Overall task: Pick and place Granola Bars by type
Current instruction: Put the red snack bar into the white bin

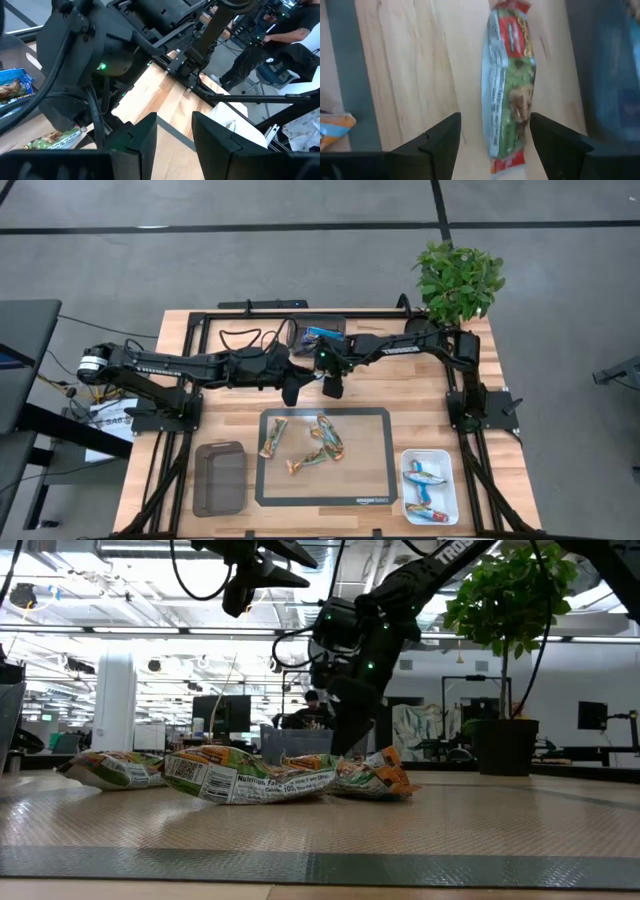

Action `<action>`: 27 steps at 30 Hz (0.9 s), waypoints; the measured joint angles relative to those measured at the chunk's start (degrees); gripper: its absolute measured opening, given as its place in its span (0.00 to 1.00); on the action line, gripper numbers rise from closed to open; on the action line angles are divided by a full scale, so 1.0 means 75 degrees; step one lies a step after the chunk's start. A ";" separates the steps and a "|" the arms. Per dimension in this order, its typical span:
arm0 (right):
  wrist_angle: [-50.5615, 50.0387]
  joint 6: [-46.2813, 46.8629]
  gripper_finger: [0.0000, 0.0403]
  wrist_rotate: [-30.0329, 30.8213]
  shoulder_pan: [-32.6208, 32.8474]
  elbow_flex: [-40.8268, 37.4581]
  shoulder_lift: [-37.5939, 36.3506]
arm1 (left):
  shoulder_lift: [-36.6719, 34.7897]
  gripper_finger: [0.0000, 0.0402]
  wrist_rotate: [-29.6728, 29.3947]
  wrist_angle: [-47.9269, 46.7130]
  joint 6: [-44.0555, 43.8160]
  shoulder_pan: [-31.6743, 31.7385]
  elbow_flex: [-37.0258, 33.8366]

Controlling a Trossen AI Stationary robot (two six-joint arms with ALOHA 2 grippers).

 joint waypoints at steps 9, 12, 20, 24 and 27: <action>0.0089 -0.0366 0.56 0.0040 -0.0067 0.0012 0.0183 | 0.0000 0.29 -0.0009 -0.0006 -0.0026 0.0000 0.0000; -0.0084 -0.0382 0.55 0.0189 -0.0059 0.0024 0.0410 | 0.0000 0.29 -0.0017 -0.0006 -0.0026 0.0000 0.0000; 0.0033 -0.0391 0.46 0.0756 0.0150 0.0034 0.0525 | 0.0000 0.29 -0.0032 0.0024 -0.0059 0.0000 0.0000; 0.0169 -0.0494 0.33 0.0759 0.0149 0.0282 0.0562 | 0.0000 0.29 -0.0032 0.0009 -0.0079 0.0000 0.0000; 0.0043 -0.0497 0.21 0.0716 0.0149 0.0456 0.0542 | 0.0000 0.29 -0.0029 0.0009 -0.0083 0.0000 0.0000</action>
